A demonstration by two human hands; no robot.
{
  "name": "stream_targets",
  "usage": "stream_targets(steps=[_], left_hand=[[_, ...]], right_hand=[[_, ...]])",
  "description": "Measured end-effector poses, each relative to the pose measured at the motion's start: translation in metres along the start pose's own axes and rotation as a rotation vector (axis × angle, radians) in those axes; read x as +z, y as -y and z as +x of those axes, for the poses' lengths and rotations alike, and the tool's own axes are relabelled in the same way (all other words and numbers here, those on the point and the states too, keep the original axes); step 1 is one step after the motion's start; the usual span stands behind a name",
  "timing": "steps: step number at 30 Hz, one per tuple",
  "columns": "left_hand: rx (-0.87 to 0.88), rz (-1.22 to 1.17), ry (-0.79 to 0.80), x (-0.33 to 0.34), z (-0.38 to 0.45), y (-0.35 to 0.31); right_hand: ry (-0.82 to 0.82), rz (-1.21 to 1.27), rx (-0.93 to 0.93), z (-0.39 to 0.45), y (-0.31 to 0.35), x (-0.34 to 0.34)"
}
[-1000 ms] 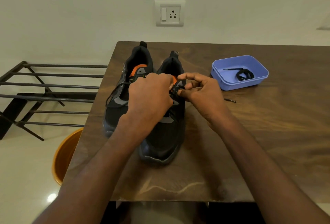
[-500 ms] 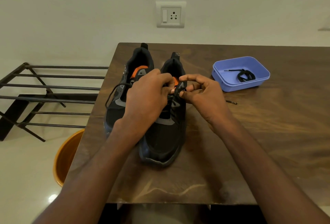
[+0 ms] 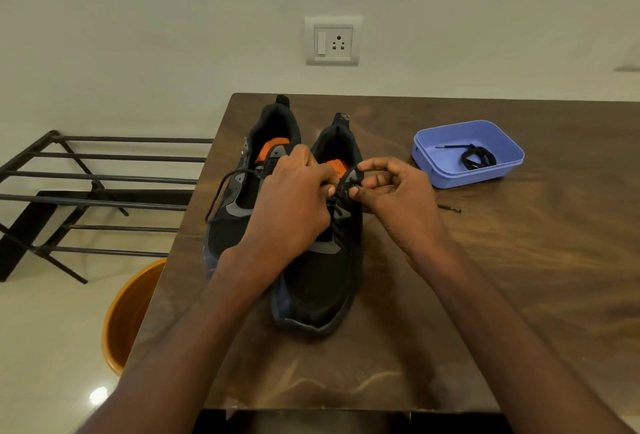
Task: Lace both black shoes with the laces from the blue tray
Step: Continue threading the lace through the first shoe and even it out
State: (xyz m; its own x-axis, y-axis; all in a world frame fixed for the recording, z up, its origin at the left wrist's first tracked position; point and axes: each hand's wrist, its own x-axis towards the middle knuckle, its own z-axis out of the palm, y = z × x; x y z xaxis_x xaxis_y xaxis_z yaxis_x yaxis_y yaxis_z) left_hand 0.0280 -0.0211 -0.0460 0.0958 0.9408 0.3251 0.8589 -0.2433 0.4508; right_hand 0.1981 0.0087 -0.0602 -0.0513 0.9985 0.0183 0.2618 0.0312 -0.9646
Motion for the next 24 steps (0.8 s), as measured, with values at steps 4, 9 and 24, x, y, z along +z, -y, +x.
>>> stream_targets(steps=[4,9,24], left_hand=[[0.004,0.011,0.012,-0.0013,0.0007,-0.0003],[0.019,0.024,0.039,-0.0043,0.0028,0.0012],[-0.038,0.011,-0.082,-0.0076,-0.0032,0.0079]], right_hand=[[0.005,-0.003,0.011,0.0009,0.0004,0.0008],[0.018,-0.047,-0.05,-0.0002,0.0019,0.0016],[0.011,-0.04,-0.019,0.0011,0.0005,-0.0006]])
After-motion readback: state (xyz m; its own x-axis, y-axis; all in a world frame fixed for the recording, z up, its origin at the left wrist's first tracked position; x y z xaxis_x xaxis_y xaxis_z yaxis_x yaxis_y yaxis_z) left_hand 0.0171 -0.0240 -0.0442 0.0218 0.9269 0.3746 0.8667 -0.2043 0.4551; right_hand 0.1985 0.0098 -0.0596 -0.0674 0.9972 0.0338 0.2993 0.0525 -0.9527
